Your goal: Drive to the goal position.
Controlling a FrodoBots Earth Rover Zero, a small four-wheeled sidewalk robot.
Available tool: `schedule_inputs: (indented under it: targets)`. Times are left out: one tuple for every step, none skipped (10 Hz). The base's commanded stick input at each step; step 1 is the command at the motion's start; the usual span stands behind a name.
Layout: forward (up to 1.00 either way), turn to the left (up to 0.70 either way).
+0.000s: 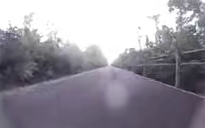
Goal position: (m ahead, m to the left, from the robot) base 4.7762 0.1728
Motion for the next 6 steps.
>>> schedule_inputs:
  targets:
    - [1.0,0.0]
    - [1.0,0.0]
    - [1.0,0.0]
    - [1.0,0.0]
    - [1.0,0.0]
    - [1.0,0.0]
